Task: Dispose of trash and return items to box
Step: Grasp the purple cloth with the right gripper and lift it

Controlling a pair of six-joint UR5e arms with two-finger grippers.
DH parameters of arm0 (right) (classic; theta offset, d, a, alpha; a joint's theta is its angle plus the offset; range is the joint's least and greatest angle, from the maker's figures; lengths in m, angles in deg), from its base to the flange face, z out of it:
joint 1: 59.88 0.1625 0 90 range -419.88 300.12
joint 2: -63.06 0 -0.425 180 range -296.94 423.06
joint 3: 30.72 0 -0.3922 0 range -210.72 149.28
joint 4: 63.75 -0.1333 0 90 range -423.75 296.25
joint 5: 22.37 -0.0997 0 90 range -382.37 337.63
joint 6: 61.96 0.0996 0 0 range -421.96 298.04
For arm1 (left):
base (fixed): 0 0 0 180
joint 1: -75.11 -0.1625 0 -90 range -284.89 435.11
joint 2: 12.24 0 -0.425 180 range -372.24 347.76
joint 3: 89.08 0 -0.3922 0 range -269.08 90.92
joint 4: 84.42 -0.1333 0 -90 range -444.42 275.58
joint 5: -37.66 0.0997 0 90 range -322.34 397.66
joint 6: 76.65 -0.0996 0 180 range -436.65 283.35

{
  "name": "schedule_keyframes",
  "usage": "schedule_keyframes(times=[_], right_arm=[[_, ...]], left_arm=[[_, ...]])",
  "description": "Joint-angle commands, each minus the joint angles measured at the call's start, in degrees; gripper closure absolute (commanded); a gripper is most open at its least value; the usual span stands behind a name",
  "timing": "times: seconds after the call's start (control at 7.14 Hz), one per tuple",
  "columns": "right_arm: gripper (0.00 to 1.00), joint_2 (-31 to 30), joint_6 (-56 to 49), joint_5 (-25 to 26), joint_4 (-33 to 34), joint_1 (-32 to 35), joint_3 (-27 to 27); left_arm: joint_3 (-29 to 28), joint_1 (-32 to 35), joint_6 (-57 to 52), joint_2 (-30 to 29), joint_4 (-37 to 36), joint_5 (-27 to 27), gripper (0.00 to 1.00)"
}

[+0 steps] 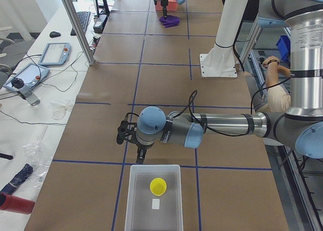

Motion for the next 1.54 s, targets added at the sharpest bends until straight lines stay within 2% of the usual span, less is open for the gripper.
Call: schedule_keyframes(times=[0.0,0.28,0.42,0.7,0.84,0.98,1.12,1.26,1.4], right_arm=[[1.00,-0.3,2.4,-0.6,-2.7,-0.7,0.9],[1.00,-0.5,2.6,-1.6,-3.2,-0.4,-2.0],[1.00,-2.3,2.6,-1.7,-2.9,0.5,-6.2],[1.00,-6.1,2.5,-1.8,2.6,6.5,-19.2],[1.00,-7.2,1.8,-3.3,6.3,9.8,-23.2],[1.00,-8.5,0.3,-6.0,6.7,14.6,-23.6],[1.00,-10.2,-6.2,-6.0,8.7,19.2,-23.3],[1.00,-10.1,-19.3,-6.0,17.3,26.7,-23.3],[1.00,-7.2,-35.3,-5.9,30.4,34.3,-23.3]], left_arm=[[0.1,0.0,0.0,0.1,0.0,0.0,0.00],[0.2,0.0,0.0,0.2,0.0,-0.1,0.00],[0.2,0.0,0.0,0.2,0.0,-0.1,0.00],[0.4,0.0,0.1,0.2,0.0,-0.1,0.00],[0.5,-1.8,0.2,0.1,0.0,0.0,0.00],[0.7,-3.6,3.5,-0.1,0.6,-0.1,0.00],[1.9,-8.0,10.0,-0.1,3.6,0.2,0.00],[2.2,-10.3,14.4,0.0,6.0,0.2,0.00],[2.1,-11.2,15.9,0.0,7.0,0.2,0.00]])
